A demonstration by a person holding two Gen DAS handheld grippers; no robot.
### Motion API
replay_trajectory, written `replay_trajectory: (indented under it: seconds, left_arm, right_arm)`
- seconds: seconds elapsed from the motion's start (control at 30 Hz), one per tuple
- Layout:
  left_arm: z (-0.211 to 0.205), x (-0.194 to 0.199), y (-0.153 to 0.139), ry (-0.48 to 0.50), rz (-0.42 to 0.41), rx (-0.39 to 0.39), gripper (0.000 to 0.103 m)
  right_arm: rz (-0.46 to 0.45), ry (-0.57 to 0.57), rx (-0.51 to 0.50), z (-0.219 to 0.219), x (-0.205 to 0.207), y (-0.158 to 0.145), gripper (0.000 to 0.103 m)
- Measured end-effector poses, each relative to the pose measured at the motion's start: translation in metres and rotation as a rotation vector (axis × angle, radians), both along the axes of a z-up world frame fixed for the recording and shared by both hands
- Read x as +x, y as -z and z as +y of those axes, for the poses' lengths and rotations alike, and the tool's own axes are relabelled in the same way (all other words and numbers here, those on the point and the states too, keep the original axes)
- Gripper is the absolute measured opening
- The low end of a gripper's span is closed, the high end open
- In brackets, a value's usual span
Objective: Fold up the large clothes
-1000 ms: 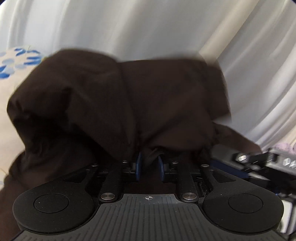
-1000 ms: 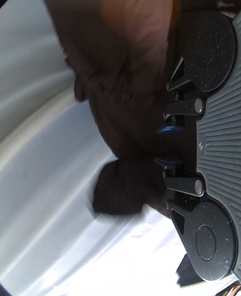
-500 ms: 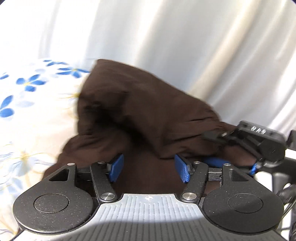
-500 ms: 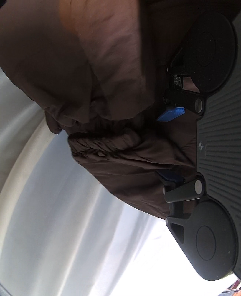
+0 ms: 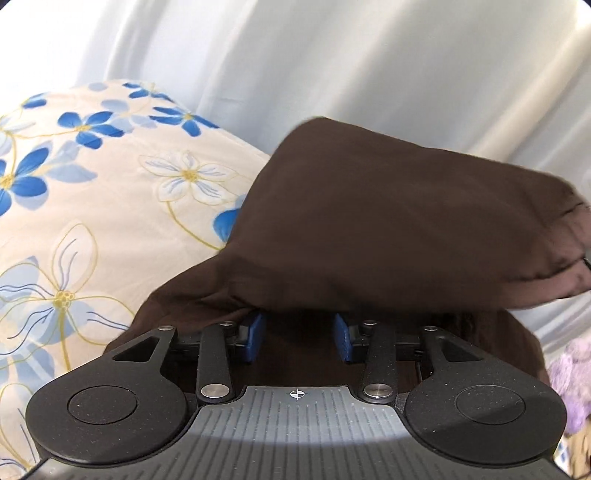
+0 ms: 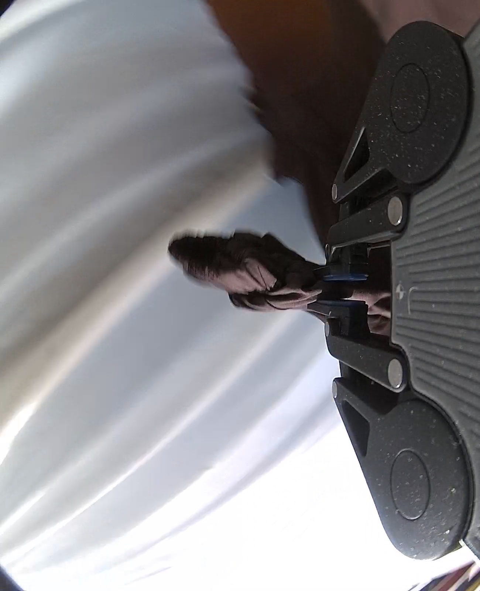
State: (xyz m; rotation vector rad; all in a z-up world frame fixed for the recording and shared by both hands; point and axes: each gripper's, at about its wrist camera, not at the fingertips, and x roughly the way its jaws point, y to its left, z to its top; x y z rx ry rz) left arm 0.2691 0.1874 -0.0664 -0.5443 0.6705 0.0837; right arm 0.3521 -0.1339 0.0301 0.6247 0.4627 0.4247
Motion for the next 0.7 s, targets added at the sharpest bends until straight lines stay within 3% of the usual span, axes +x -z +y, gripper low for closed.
replay_trajectory:
  seconds: [0.1,0.23,0.33,0.4,0.47,0.53,0.63,0.7]
  left_arm:
    - [-0.017,0.004,-0.002,0.049,0.008,0.040,0.050]
    - [-0.040,0.005,-0.003,0.122,0.028,0.129,0.064]
    - [-0.044,-0.002,-0.003,0.147,0.038,0.141,0.071]
    - [-0.043,-0.012,-0.009,0.145,0.044,0.107,0.074]
    - [-0.041,-0.024,-0.019,0.141,0.005,0.070,0.076]
    - [-0.041,-0.034,-0.031,0.138,-0.065,0.059,0.079]
    - [-0.045,-0.028,-0.045,0.150,-0.118,0.096,0.082]
    - [-0.051,-0.015,-0.047,0.159,-0.112,0.118,0.082]
  right_arm:
    - [0.064,0.079,-0.085,-0.023,-0.005,0.016,0.009]
    - [0.250,0.146,-0.134,-0.037,0.000,0.064,0.009]
    - [0.383,0.148,-0.139,-0.043,0.009,0.098,0.010]
    - [0.400,0.144,-0.088,-0.051,0.005,0.103,0.013]
    - [0.397,0.156,-0.020,-0.064,0.002,0.100,0.032]
    - [0.373,0.201,0.024,-0.077,-0.009,0.094,0.040]
    - [0.393,0.238,0.093,-0.090,-0.011,0.097,0.041]
    - [0.415,0.238,0.137,-0.090,-0.010,0.101,0.041]
